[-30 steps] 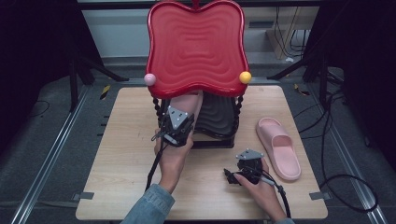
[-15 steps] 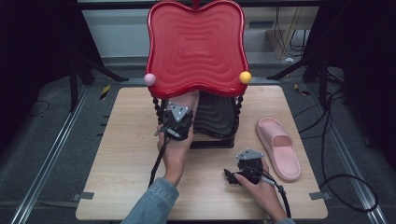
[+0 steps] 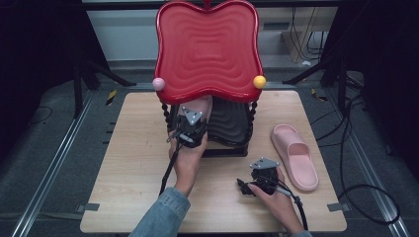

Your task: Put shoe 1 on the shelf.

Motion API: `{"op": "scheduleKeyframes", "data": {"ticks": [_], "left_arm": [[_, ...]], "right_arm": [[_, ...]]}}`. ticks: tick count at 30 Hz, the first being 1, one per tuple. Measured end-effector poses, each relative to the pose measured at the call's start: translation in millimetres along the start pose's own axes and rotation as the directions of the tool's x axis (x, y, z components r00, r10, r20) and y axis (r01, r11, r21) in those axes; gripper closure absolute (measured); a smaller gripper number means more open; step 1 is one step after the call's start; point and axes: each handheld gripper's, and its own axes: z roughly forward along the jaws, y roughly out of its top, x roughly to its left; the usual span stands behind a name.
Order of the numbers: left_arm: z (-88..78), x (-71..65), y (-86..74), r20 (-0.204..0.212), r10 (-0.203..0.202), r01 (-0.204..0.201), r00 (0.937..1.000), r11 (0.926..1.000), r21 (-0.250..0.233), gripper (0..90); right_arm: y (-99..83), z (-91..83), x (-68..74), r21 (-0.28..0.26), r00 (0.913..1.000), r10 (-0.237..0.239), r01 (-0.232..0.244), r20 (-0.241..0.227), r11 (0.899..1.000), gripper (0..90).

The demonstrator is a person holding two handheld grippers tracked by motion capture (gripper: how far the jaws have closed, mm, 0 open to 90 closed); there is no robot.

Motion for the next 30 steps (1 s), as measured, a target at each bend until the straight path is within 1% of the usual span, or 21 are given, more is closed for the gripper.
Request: {"op": "scheduleKeyframes", "data": {"ticks": [2, 6, 10, 11, 14, 16, 18, 20, 21, 23, 24, 25, 26, 27, 29, 30], "left_arm": [[0.0, 0.6, 0.5, 0.004, -0.012, 0.011, 0.9999, 0.9999, 0.003, 79.6], [0.7, 0.7, 3.1, 0.008, -0.007, 0.007, 0.9999, 0.9999, 0.01, 80.0], [2.3, 0.2, 2.9, 0.023, -0.008, 0.007, 0.9997, 0.9998, 0.021, 77.6], [1.8, -0.1, 2.1, 0.029, 0.003, -0.003, 0.9996, 0.9997, 0.024, 76.5], [-0.1, -1.5, 0.5, 0.036, 0.028, -0.029, 0.999, 0.9991, 0.031, 68.3], [-1.4, -1.3, -1.1, 0.047, 0.042, -0.043, 0.998, 0.9988, 0.024, 66.2], [-3.5, -1.2, -1.6, 0.058, 0.057, -0.059, 0.9967, 0.9977, 0.034, 62.5], [-8.7, -1.3, -2.8, 0.076, 0.08, -0.083, 0.9939, 0.9955, 0.044, 57.2], [-12.4, -0.9, -4.3, 0.081, 0.095, -0.099, 0.9922, 0.9941, 0.045, 56.5], [-19.8, 0.3, -8.6, 0.093, 0.112, -0.116, 0.9894, 0.9924, 0.041, 54.0], [-25.3, 1.6, -12.8, 0.096, 0.125, -0.129, 0.9874, 0.9911, 0.033, 54.1], [-29.1, 3.0, -15.8, 0.108, 0.129, -0.134, 0.9857, 0.9904, 0.035, 54.0], [-32.9, 4.5, -18.4, 0.132, 0.131, -0.137, 0.9827, 0.9897, 0.041, 53.2], [-36.9, 5.2, -20.9, 0.141, 0.142, -0.149, 0.9798, 0.9878, 0.045, 52.4], [-44.4, 6.0, -25.1, 0.158, 0.19, -0.2, 0.969, 0.9785, 0.05, 52.0], [-48.0, 6.8, -27.3, 0.17, 0.227, -0.24, 0.9589, 0.9691, 0.058, 52.2]], "right_arm": [[0.0, 0.0, 0.0, 0.0, 1.0, 0.001, -0.001, -0.001, 1.0, 5.0], [0.0, 0.0, -0.1, 0.0, 1.0, -0.001, 0.001, -0.001, 1.0, 5.0], [-0.1, -0.1, -0.1, 0.0, 1.0, 0.0, 0.0, -0.003, 1.0, 5.0], [-0.1, 0.0, -0.2, 0.0, 1.0, -0.001, 0.001, -0.003, 1.0, 5.0], [-0.2, 0.0, -0.3, 0.0, 1.0, -0.002, 0.002, -0.003, 1.0, 5.0], [-0.2, 0.0, -0.3, 0.0, 1.0, -0.002, 0.002, -0.004, 1.0, 5.0], [-0.2, 0.0, -0.3, 0.0, 1.0, -0.002, 0.002, -0.004, 1.0, 5.0], [-0.2, 0.0, -0.3, -0.001, 1.0, -0.002, 0.002, -0.004, 1.0, 5.0], [-0.1, 0.0, -0.3, -0.001, 1.0, -0.002, 0.002, -0.004, 1.0, 5.0], [-0.1, -0.1, -0.2, -0.001, 1.0, -0.001, 0.001, -0.004, 1.0, 5.0], [-0.1, -0.1, -0.2, -0.001, 1.0, -0.001, 0.001, -0.004, 1.0, 5.0], [-0.1, 0.0, -0.3, 0.0, 1.0, -0.002, 0.002, -0.004, 1.0, 5.0], [-0.2, -0.1, -0.3, 0.0, 1.0, -0.002, 0.002, -0.004, 1.0, 5.0], [-0.1, 0.0, -0.3, 0.0, 1.0, -0.002, 0.002, -0.004, 1.0, 5.0], [-0.2, -0.1, -0.2, -0.001, 1.0, -0.001, 0.001, -0.004, 1.0, 5.0], [-0.2, -0.1, -0.3, 0.0, 1.0, -0.002, 0.002, -0.004, 1.0, 5.0]]}}
